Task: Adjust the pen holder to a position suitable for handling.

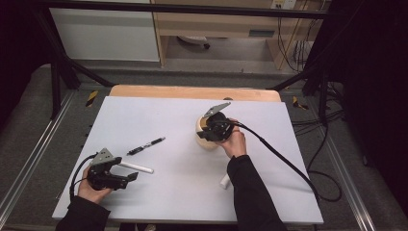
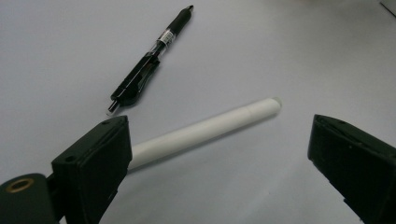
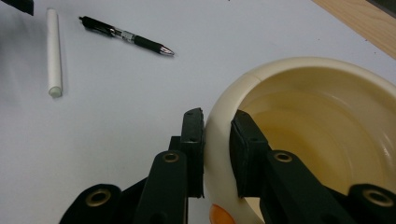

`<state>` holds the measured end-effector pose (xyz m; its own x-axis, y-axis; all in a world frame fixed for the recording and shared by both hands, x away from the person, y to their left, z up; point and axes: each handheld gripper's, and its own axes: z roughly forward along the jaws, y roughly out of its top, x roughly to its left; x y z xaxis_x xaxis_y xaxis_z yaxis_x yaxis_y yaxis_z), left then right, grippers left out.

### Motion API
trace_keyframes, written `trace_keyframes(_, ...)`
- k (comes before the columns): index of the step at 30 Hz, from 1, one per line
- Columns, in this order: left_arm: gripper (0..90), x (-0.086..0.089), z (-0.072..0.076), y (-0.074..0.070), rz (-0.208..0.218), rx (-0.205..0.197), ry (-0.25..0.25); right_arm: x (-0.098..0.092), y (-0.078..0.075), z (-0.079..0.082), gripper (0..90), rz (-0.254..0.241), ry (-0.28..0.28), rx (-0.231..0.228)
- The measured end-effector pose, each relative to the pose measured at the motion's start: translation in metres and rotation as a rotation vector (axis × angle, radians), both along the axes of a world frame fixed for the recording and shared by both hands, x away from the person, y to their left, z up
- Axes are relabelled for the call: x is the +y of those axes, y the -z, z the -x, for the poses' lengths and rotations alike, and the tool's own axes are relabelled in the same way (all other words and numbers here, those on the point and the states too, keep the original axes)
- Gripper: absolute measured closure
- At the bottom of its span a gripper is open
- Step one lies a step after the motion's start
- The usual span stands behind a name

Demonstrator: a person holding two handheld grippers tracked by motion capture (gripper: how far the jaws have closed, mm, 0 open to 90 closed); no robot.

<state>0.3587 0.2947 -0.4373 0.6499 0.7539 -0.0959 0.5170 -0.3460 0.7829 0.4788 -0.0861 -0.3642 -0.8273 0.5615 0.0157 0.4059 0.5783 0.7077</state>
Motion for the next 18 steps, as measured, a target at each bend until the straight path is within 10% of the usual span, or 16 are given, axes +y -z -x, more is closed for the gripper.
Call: trace_keyframes(18,6.4,-0.001,0.000,0.000,-0.006,0.001,0.004,0.011,-0.007,0.022,77.6,-0.050,-0.001,0.041)
